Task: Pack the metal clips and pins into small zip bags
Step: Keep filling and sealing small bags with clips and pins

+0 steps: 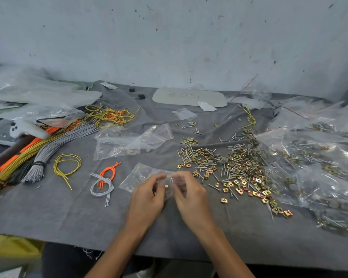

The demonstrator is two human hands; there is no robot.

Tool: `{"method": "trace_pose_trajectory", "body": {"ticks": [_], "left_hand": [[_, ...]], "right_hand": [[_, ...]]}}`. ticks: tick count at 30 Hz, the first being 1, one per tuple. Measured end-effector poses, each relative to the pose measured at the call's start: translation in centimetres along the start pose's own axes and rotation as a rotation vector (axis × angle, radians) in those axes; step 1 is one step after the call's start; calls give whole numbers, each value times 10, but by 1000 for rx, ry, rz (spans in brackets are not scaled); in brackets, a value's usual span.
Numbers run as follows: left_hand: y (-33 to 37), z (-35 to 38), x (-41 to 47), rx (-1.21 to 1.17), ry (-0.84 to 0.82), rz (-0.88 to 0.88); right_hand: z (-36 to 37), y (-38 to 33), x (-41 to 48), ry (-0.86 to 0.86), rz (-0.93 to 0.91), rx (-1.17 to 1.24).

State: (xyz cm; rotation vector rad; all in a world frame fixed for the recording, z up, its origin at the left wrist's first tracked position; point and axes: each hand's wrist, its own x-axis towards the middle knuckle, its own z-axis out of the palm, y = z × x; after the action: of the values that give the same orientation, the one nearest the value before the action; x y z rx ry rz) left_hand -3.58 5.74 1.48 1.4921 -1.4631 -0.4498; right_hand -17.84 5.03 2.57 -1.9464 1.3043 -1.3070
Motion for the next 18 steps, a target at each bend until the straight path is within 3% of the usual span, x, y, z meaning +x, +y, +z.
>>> {"method": "trace_pose_trajectory", "body": {"ticks": [3,7,11,16,18], "left_hand": [[0,1,1,-4,13,9],[0,1,0,-10,15,22],[2,0,-1,-20,4,11],[0,0,-1,-12,10,3],[1,0,0,-7,11,8]], "right_hand": [[-13,10,7,70,38,-282],[-16,16,10,-56,150,-548],[-16,13,10,-61,141,-565],[-19,8,1,120,38,-335],[-20,10,2,61,33,-388]]}}
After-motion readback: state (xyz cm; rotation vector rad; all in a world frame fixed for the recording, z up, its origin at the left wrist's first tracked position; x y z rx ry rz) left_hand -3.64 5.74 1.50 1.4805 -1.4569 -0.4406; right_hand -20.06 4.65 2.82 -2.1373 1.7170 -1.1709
